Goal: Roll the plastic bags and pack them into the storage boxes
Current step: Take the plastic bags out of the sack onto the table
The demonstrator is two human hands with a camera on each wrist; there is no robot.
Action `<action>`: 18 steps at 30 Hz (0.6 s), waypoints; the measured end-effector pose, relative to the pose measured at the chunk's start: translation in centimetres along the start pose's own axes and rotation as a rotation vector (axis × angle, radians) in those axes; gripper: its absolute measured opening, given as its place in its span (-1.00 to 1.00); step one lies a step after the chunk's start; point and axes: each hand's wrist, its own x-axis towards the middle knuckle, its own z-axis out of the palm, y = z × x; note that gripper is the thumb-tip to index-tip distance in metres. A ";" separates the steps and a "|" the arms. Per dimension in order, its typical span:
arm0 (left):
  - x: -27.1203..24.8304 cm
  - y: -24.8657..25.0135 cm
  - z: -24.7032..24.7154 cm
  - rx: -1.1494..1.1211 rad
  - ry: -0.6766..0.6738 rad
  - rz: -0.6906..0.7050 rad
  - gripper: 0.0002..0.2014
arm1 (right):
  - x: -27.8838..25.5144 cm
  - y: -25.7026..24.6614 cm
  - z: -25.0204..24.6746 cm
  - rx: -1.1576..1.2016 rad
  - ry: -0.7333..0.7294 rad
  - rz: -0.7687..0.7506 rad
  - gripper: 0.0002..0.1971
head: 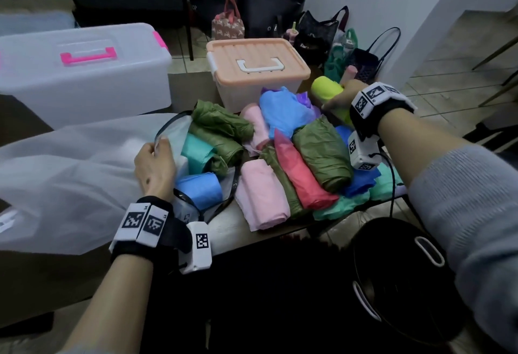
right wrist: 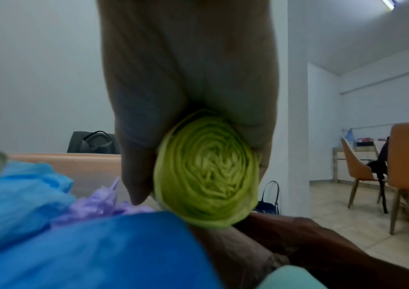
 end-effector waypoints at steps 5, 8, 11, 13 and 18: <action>0.0 -0.3 0.2 -0.016 0.030 0.019 -0.59 | 1.3 0.8 0.9 0.072 -0.023 -0.022 -0.35; 0.0 -0.6 0.4 -0.025 0.040 0.035 -0.61 | 1.3 0.0 1.0 -0.060 -0.074 -0.038 -0.29; -0.1 -0.6 0.5 -0.033 0.052 0.054 -0.63 | 1.1 -0.6 1.5 -0.186 -0.149 -0.020 -0.20; 0.0 -0.8 0.5 -0.037 0.061 0.063 -0.64 | 1.0 -0.7 1.8 -0.251 -0.140 -0.024 -0.25; -0.1 -0.9 0.4 -0.063 0.061 0.065 -0.65 | 1.2 -0.6 1.3 -0.321 -0.188 -0.034 -0.32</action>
